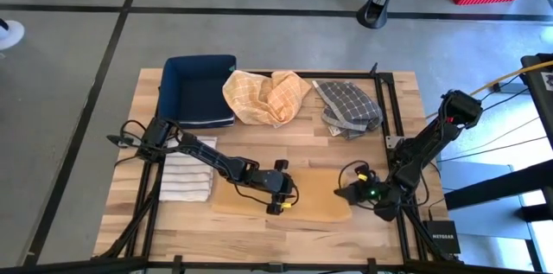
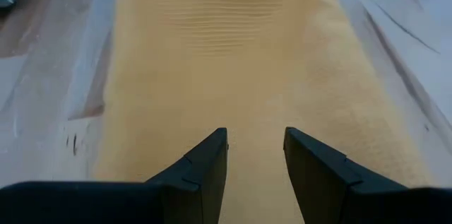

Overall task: Fold towel
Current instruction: Fold the orange towel

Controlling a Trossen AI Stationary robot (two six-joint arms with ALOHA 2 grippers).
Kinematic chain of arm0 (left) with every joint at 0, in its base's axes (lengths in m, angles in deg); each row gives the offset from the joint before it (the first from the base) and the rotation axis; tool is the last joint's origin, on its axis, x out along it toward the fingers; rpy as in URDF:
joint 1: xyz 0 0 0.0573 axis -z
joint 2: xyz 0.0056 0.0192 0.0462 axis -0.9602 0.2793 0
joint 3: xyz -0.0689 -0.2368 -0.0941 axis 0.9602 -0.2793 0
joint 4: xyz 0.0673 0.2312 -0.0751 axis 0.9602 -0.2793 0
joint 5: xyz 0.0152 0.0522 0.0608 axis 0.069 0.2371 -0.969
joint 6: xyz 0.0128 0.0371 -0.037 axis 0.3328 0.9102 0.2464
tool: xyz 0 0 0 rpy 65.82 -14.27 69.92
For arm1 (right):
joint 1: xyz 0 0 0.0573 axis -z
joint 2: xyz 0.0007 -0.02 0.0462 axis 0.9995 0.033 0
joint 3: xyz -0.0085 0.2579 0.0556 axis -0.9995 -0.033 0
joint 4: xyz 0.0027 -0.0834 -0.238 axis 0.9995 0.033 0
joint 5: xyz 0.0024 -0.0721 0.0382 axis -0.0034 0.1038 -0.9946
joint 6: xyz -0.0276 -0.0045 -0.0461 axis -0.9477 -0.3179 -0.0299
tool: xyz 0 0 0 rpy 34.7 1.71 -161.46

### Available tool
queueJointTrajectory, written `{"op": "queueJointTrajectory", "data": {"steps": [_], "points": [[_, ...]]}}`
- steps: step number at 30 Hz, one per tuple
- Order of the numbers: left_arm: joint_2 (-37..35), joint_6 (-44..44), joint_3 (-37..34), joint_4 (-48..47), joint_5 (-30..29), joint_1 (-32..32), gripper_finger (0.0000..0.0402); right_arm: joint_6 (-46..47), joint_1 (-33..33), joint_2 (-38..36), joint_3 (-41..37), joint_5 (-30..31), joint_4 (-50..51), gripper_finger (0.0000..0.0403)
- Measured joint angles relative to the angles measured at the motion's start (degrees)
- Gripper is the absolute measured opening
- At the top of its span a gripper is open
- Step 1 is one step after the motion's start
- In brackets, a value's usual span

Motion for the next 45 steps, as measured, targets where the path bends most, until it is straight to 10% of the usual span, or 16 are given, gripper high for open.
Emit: {"op": "queueJointTrajectory", "data": {"steps": [30, 40, 45], "points": [[-0.8, -0.6, -0.1, -1.0, -5.6, 0.0, 0.0133, -31.7, 22.2, 7.7, 14.5, -8.0, -14.8, 0.0016], [-13.0, -9.8, 0.5, -35.1, -5.6, 3.9, 0.0133, -36.5, 23.7, 11.0, 18.7, -8.8, -14.8, 0.0014], [-13.3, -15.8, -6.1, -36.6, -5.7, 7.0, 0.0133, -37.4, 25.3, 13.4, 20.1, -12.6, -15.9, 0.0019]]}}
